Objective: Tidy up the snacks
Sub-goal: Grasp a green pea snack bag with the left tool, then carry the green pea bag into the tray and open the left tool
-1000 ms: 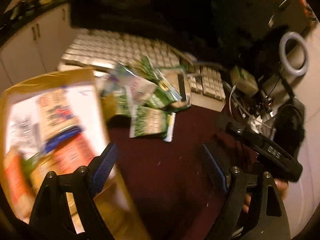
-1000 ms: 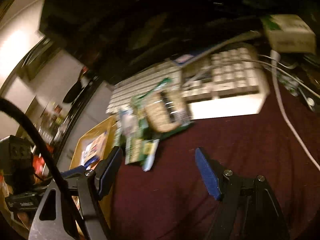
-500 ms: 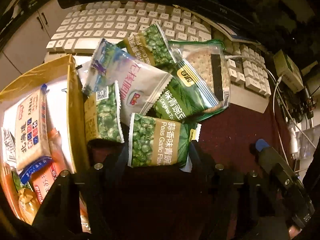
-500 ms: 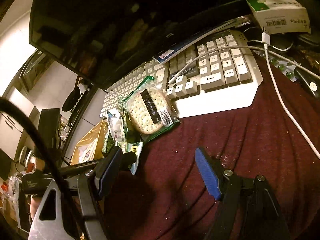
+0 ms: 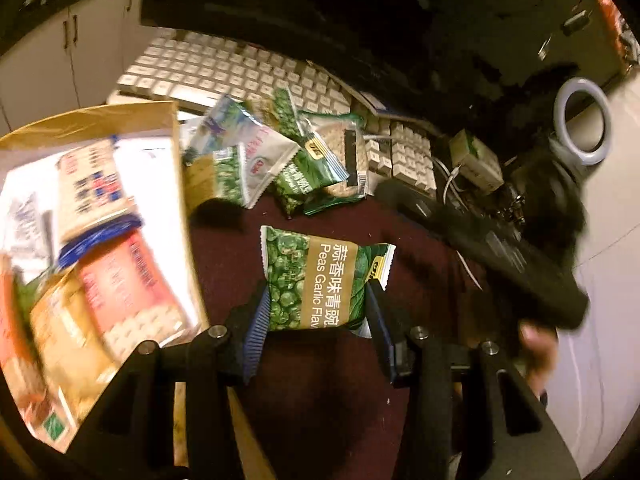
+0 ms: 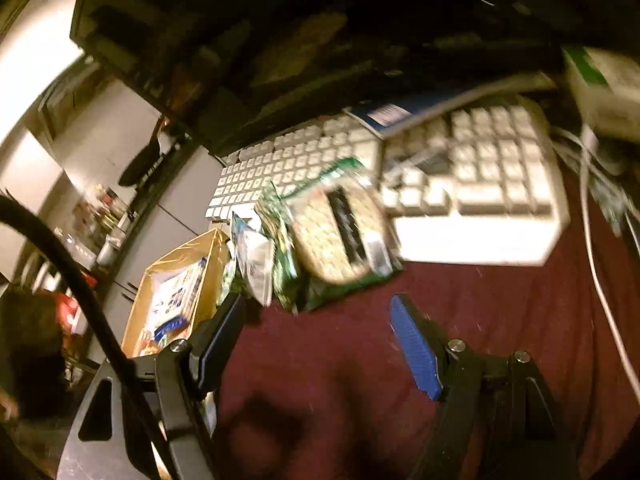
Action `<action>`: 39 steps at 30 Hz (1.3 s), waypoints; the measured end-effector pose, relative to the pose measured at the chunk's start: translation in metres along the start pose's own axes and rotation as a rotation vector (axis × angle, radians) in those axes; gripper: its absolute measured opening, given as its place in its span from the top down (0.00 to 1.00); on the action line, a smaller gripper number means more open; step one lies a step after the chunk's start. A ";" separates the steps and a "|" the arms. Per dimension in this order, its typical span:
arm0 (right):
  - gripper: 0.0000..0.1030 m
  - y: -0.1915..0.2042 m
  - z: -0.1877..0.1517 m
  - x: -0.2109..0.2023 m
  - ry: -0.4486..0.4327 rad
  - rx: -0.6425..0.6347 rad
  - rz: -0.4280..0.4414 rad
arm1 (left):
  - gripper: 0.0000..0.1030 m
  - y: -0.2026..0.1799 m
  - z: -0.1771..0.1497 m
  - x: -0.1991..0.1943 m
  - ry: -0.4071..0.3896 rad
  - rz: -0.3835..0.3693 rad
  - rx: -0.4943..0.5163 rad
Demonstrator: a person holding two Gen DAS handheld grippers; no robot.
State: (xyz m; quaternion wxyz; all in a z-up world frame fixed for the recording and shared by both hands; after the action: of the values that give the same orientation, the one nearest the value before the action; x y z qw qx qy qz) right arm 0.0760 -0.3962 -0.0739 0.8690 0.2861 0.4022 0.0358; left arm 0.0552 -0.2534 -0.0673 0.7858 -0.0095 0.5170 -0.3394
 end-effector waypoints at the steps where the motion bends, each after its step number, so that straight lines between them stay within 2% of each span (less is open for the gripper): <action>1: 0.28 0.005 0.005 0.007 0.004 -0.006 0.005 | 0.53 0.002 -0.004 -0.005 -0.006 -0.008 -0.010; 3: 0.41 0.008 0.011 0.023 0.032 -0.008 -0.012 | 0.53 0.006 -0.005 -0.013 -0.021 -0.015 -0.018; 4: 0.53 0.009 0.013 0.032 0.049 -0.007 -0.023 | 0.53 0.006 -0.005 -0.017 -0.031 -0.012 -0.019; 6: 0.62 0.009 0.012 0.045 0.077 -0.007 -0.028 | 0.53 0.007 -0.005 -0.022 -0.049 -0.008 -0.019; 7: 0.72 0.011 0.009 0.049 0.091 -0.012 -0.021 | 0.53 0.009 -0.006 -0.024 -0.052 -0.010 -0.022; 8: 0.90 0.011 0.006 0.051 0.100 -0.013 -0.020 | 0.53 0.011 -0.005 -0.026 -0.056 -0.017 -0.027; 10: 0.91 0.012 0.000 0.045 0.094 -0.007 -0.014 | 0.53 0.014 -0.006 -0.031 -0.069 -0.033 -0.041; 13: 0.91 0.016 -0.009 0.025 0.044 -0.011 -0.015 | 0.53 0.027 -0.007 -0.041 -0.096 -0.042 -0.068; 16: 0.91 0.018 -0.016 -0.005 -0.022 0.009 -0.009 | 0.53 0.048 -0.007 -0.056 -0.127 -0.018 -0.112; 20: 0.91 0.049 -0.026 -0.029 -0.060 -0.021 0.105 | 0.53 0.081 -0.003 -0.080 -0.188 0.045 -0.173; 23: 0.91 0.094 -0.041 -0.017 -0.001 -0.110 0.188 | 0.53 0.101 0.001 -0.092 -0.228 0.099 -0.202; 27: 0.91 0.139 -0.062 0.014 0.089 -0.201 0.225 | 0.53 0.126 0.004 -0.095 -0.252 0.159 -0.242; 29: 0.91 0.151 -0.070 0.026 0.121 -0.217 0.236 | 0.53 0.142 0.003 -0.094 -0.247 0.209 -0.272; 34: 0.86 0.157 -0.071 0.045 0.145 -0.208 0.247 | 0.51 0.162 -0.003 -0.089 -0.243 0.230 -0.315; 36: 0.71 0.153 -0.069 0.044 0.149 -0.188 0.252 | 0.42 0.162 -0.005 -0.089 -0.255 0.200 -0.322; 37: 0.56 0.150 -0.068 0.039 0.135 -0.177 0.259 | 0.40 0.159 -0.005 -0.091 -0.266 0.189 -0.319; 38: 0.40 0.149 -0.068 0.031 0.110 -0.175 0.259 | 0.33 0.157 -0.005 -0.093 -0.278 0.187 -0.312; 39: 0.36 0.145 -0.065 0.021 0.072 -0.178 0.249 | 0.24 0.152 -0.005 -0.095 -0.295 0.193 -0.295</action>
State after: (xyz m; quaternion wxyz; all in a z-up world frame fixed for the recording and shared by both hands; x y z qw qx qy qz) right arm 0.0680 -0.2384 -0.0453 0.8648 0.2539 0.3896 0.1891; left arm 0.1085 -0.0834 -0.0483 0.8717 -0.1241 0.4392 -0.1784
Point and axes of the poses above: each gripper's, at about its wrist camera, not at the fingertips, and x roughly the way its jaws point, y to its left, z to its top, the point moved 6 cm from there along x, roughly the way its jaws point, and after that the axes turned 2 degrees about x, right-handed, at the moved point
